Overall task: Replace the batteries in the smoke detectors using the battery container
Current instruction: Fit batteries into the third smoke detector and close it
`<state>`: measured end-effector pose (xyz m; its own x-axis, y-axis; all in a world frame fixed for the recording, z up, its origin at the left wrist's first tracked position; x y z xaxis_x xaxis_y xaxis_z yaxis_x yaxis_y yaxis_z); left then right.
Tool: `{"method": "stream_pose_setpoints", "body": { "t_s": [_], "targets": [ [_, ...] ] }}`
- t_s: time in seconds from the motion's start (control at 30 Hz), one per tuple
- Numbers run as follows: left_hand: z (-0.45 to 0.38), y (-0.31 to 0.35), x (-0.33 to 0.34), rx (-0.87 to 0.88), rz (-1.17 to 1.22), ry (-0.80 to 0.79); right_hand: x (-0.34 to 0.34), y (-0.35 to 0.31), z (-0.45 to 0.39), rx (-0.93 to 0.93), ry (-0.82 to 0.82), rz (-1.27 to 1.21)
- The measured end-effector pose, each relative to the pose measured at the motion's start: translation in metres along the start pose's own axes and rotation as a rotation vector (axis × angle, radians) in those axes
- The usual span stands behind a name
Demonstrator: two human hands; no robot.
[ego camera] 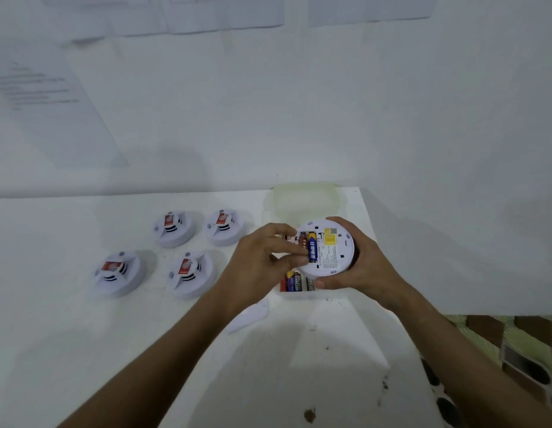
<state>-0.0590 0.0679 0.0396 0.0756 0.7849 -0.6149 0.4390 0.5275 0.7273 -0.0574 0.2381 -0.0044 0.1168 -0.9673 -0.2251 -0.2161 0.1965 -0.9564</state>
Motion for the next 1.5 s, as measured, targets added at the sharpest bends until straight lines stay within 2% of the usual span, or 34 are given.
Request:
{"method": "stream_pose_setpoints", "body": {
  "t_s": [0.1,0.2,0.3,0.47,0.7,0.87,0.93,1.0,1.1,1.27,1.5],
  "targets": [
    [0.002,-0.016,-0.003,-0.208,0.111,-0.013,0.008,-0.003,-0.004,0.001,-0.037,-0.014],
    [0.005,-0.022,-0.004,-0.337,0.191,-0.097,0.013,-0.004,-0.005,0.007,-0.058,-0.021],
    [0.008,-0.023,-0.003,-0.375,0.272,-0.162,0.02,-0.005,-0.004,0.012,-0.062,-0.013],
    [0.012,-0.031,-0.01,-0.448,0.288,-0.119,0.027,-0.008,-0.004,0.009,-0.083,-0.006],
    [0.015,-0.039,-0.016,-0.495,0.441,-0.036,0.036,-0.011,-0.007,0.008,-0.108,-0.005],
    [0.024,-0.053,-0.027,-0.538,0.348,0.009,0.04,-0.009,-0.006,0.02,-0.107,0.023],
    [0.031,-0.065,-0.04,-0.499,0.115,0.034,0.039,-0.006,-0.004,0.033,-0.111,0.0],
    [0.043,-0.075,-0.039,-0.407,-0.227,-0.098,0.037,-0.003,-0.001,0.043,-0.131,-0.012],
    [0.069,-0.096,-0.017,-0.392,-0.427,-0.367,0.038,-0.002,0.004,0.054,-0.151,-0.038],
    [0.077,-0.11,-0.008,-0.386,-0.556,-0.428,0.043,-0.005,0.009,0.049,-0.171,-0.05],
    [0.081,-0.125,-0.011,-0.427,-0.541,-0.402,0.045,-0.008,0.01,0.043,-0.177,-0.048]
  ]
}}
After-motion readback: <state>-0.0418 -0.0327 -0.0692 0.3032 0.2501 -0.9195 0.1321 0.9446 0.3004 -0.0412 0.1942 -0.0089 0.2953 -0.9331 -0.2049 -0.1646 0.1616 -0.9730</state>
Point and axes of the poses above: each hand's wrist, its own z-axis away from the middle knuckle, its own x-axis out of the palm, y = z × x, the point moved 8 cm from there along -z, towards the middle knuckle, and after that the axes turned 2 degrees about y, right-handed, at the moved point
